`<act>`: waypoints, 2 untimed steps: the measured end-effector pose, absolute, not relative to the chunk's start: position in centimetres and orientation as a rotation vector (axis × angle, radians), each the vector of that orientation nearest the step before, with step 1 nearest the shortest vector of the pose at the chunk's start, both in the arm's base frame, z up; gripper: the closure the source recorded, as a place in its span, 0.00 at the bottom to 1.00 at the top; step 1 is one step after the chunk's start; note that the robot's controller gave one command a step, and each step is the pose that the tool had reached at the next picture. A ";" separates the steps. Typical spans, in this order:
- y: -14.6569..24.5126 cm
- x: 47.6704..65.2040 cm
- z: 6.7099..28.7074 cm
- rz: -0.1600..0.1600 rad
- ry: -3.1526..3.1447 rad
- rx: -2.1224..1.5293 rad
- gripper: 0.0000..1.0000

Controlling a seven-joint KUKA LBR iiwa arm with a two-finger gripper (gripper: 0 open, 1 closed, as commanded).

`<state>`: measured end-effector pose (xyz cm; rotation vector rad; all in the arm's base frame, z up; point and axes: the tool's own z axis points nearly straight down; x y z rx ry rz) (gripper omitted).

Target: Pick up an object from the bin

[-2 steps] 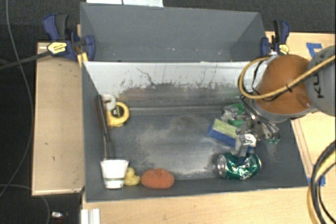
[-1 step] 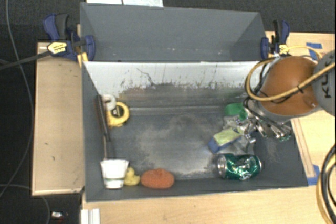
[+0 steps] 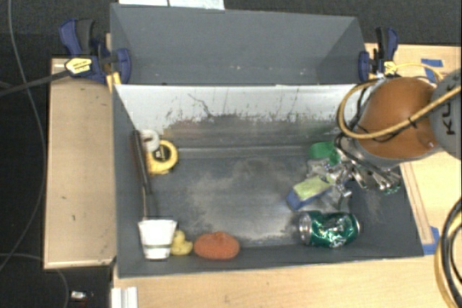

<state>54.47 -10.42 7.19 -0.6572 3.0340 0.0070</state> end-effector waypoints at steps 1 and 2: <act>-9.3 54.5 14.1 0.008 3.021 -0.738 1.00; -9.4 54.4 22.5 0.011 3.012 -0.776 1.00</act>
Offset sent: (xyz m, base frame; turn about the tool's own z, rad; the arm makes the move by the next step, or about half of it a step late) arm -0.0053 -0.0052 0.2293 -0.0713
